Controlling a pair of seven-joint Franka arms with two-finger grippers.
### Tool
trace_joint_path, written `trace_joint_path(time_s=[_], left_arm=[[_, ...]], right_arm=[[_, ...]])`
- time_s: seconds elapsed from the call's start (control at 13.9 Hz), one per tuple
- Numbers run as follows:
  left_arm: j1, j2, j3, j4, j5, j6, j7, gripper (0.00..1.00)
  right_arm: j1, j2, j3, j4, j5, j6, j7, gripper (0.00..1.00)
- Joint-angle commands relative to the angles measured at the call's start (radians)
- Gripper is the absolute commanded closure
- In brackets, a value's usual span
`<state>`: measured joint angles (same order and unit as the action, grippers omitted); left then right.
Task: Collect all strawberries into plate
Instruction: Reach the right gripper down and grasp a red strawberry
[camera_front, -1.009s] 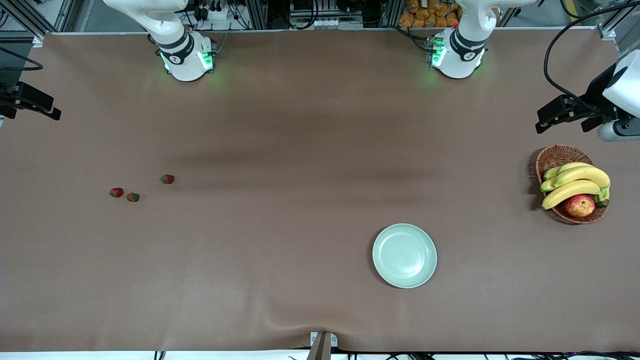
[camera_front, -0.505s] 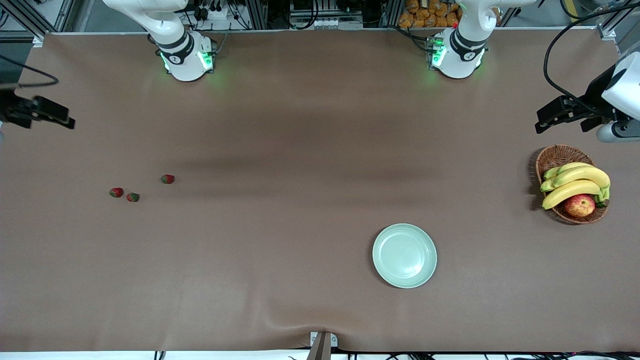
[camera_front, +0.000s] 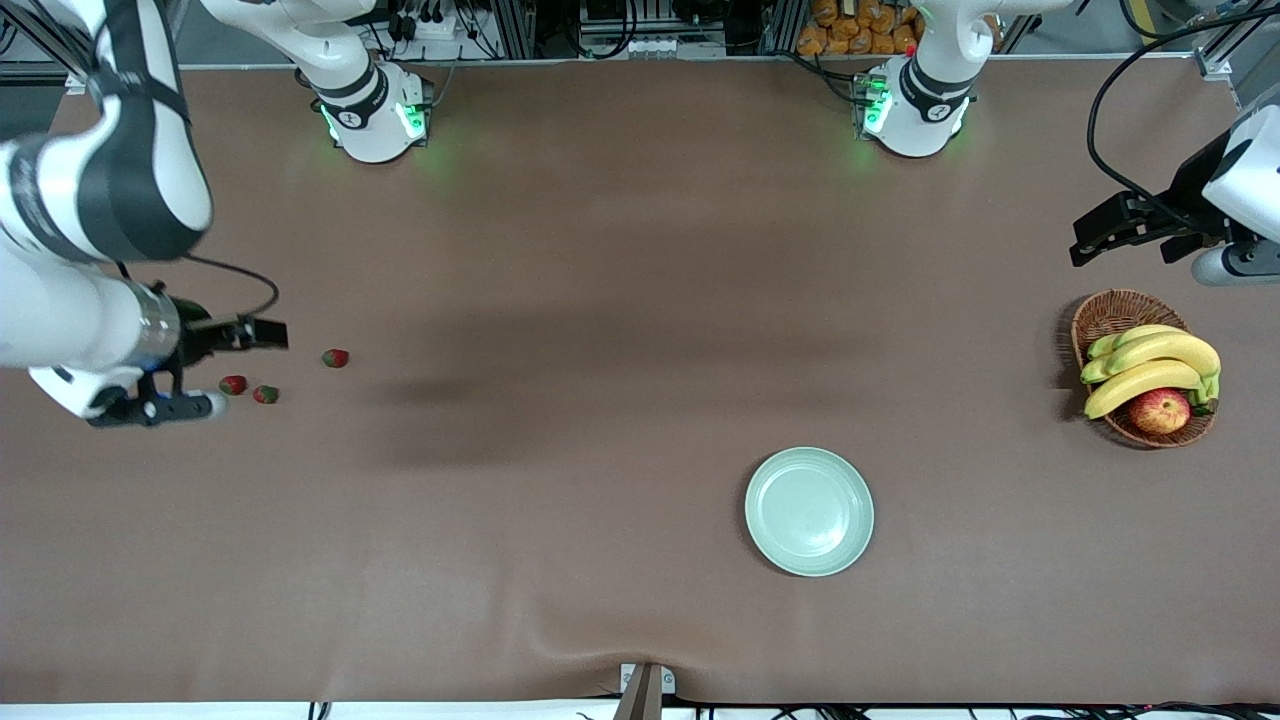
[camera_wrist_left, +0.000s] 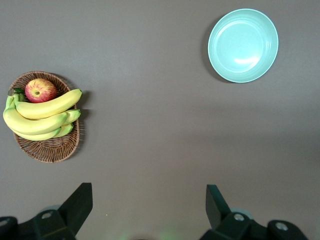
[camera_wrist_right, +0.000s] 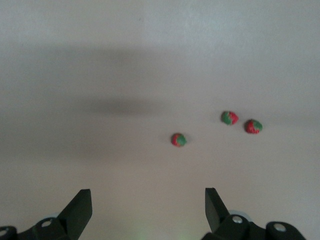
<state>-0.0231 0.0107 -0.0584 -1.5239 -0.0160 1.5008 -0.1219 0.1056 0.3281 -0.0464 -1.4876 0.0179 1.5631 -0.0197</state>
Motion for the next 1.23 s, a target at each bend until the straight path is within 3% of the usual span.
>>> trace_joint_path(time_s=[0.0, 0.29, 0.58, 1.01, 1.15], left_arm=[[0.011, -0.006, -0.001, 0.001, -0.019, -0.014, -0.002, 0.0], [0.008, -0.005, -0.006, 0.001, -0.018, -0.014, -0.012, 0.0], [0.009, -0.005, -0.006, 0.002, -0.018, -0.014, -0.004, 0.0], [0.009, -0.005, -0.006, 0.002, -0.016, -0.014, -0.007, 0.0], [0.009, -0.005, -0.006, 0.001, -0.016, -0.016, -0.01, 0.0]], right_arm=[[-0.015, 0.026, -0.006, 0.017, -0.035, 0.002, -0.002, 0.0], [-0.113, 0.084, -0.007, -0.034, -0.055, 0.005, -0.172, 0.0], [-0.138, 0.083, -0.007, -0.154, -0.133, 0.075, -0.258, 0.0], [-0.188, 0.085, -0.007, -0.319, -0.133, 0.291, -0.311, 0.0], [-0.191, 0.104, -0.007, -0.348, -0.135, 0.42, -0.359, 0.0]])
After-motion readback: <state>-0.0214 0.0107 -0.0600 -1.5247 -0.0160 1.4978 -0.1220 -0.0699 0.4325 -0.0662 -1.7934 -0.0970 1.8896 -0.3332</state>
